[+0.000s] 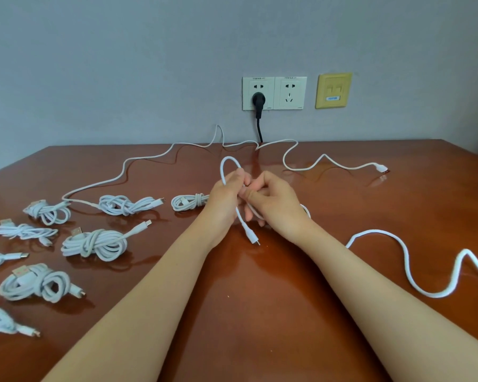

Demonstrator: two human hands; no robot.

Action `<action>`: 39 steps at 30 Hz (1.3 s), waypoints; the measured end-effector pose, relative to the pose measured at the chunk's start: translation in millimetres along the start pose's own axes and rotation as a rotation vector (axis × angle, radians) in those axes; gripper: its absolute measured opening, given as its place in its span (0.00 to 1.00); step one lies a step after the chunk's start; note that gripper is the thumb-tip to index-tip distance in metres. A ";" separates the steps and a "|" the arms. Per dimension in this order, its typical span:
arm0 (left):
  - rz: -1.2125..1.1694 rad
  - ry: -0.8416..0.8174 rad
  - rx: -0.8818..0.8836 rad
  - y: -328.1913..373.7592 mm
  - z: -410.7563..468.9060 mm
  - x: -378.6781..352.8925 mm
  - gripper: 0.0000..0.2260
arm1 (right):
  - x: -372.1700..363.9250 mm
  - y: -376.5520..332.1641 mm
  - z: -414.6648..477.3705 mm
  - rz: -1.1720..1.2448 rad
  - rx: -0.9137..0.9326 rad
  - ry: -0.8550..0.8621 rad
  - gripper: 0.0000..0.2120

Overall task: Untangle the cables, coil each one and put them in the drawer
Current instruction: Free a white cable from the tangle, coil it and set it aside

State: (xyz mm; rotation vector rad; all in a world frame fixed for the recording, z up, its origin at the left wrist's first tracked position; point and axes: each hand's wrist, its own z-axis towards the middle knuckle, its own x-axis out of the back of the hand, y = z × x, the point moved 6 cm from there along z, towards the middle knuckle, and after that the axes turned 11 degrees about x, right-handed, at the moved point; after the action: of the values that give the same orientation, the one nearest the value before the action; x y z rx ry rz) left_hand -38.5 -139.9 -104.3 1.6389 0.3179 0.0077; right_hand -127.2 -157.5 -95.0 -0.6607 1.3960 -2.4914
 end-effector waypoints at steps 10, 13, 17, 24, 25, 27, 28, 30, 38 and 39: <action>-0.616 0.058 0.122 8.7 6.5 33.2 0.17 | 0.1 3.0 -3.5 -0.462 0.100 -0.245 0.05; -0.532 0.060 0.178 7.4 8.4 44.9 0.16 | 10.3 6.1 -2.3 -0.443 0.078 -0.211 0.06; -0.333 0.087 0.264 3.3 6.1 48.5 0.14 | 18.5 0.1 0.8 -0.324 0.106 -0.173 0.07; 0.081 -0.047 0.435 -0.3 -6.9 21.3 0.20 | 10.8 -21.3 0.2 -0.019 0.133 -0.233 0.04; 0.118 -0.070 0.455 -2.2 -8.3 17.6 0.23 | 8.6 -22.7 -1.6 0.003 0.117 -0.258 0.04; 0.172 -0.069 0.489 -5.6 -10.5 13.9 0.29 | 5.5 -23.8 -5.4 0.047 0.055 -0.316 0.04; 0.194 -0.062 0.502 -6.9 -11.3 12.9 0.30 | 5.1 -23.8 -7.0 0.066 0.020 -0.346 0.04; 0.226 -0.057 0.501 -8.4 -10.8 12.2 0.30 | 5.4 -25.1 -9.4 0.113 -0.030 -0.398 0.03; 0.315 -0.245 0.460 -17.8 -6.6 -8.4 0.40 | 11.3 -20.8 -6.5 0.212 -0.110 -0.174 0.12; 0.290 -0.301 0.462 -19.3 -9.0 -12.7 0.42 | 13.6 -21.7 -6.0 0.199 -0.105 -0.138 0.10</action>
State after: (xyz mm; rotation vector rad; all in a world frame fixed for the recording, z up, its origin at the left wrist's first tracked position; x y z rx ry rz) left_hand -56.4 -132.6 -119.9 2.0995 -0.1655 -0.0987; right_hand -141.3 -146.8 -75.5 -0.6646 1.4711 -2.1907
